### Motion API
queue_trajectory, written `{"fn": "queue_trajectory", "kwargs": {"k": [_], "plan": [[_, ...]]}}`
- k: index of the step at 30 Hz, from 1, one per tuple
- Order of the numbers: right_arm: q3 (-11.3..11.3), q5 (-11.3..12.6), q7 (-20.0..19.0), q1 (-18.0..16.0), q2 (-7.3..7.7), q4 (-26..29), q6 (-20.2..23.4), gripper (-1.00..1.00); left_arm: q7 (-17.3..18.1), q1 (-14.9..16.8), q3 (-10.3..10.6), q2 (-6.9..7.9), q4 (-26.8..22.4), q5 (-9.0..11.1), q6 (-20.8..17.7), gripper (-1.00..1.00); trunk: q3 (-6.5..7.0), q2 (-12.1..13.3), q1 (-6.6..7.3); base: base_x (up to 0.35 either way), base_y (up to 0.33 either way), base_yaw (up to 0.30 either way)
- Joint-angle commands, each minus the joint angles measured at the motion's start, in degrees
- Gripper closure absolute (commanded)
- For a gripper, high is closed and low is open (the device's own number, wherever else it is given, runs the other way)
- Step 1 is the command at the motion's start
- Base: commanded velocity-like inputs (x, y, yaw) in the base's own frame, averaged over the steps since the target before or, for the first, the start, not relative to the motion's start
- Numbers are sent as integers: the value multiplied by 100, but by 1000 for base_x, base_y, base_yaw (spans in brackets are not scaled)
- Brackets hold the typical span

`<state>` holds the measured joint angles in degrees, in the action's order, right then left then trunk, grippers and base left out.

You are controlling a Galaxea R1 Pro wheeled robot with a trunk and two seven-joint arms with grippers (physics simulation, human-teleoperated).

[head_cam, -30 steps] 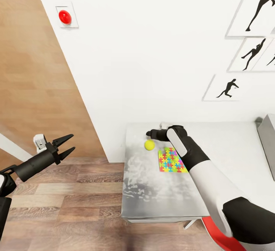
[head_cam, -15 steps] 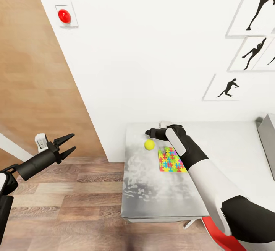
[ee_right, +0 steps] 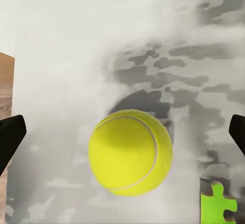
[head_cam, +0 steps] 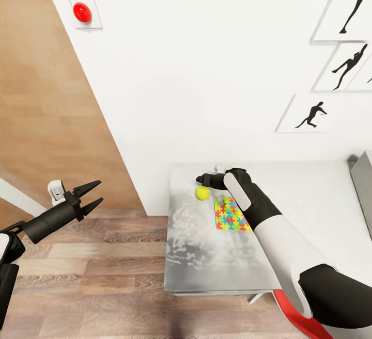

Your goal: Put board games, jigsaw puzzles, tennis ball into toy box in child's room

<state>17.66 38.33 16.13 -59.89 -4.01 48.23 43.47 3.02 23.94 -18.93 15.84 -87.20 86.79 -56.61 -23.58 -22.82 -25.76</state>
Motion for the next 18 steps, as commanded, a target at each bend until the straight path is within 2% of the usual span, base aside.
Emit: {"fn": "queue_trajectory", "kwargs": {"k": [1,18], "plan": [[12,60,57,-5,1,5,9,-100,33,5,-6,0,2,-30,-25,-100,-19,-11,-3,0,0,0],[15,68,57,-5,-23,-8,20,-100,35,5,-6,-10,17,-30,-25,-100,-176,-11,-3,0,0,0]]}}
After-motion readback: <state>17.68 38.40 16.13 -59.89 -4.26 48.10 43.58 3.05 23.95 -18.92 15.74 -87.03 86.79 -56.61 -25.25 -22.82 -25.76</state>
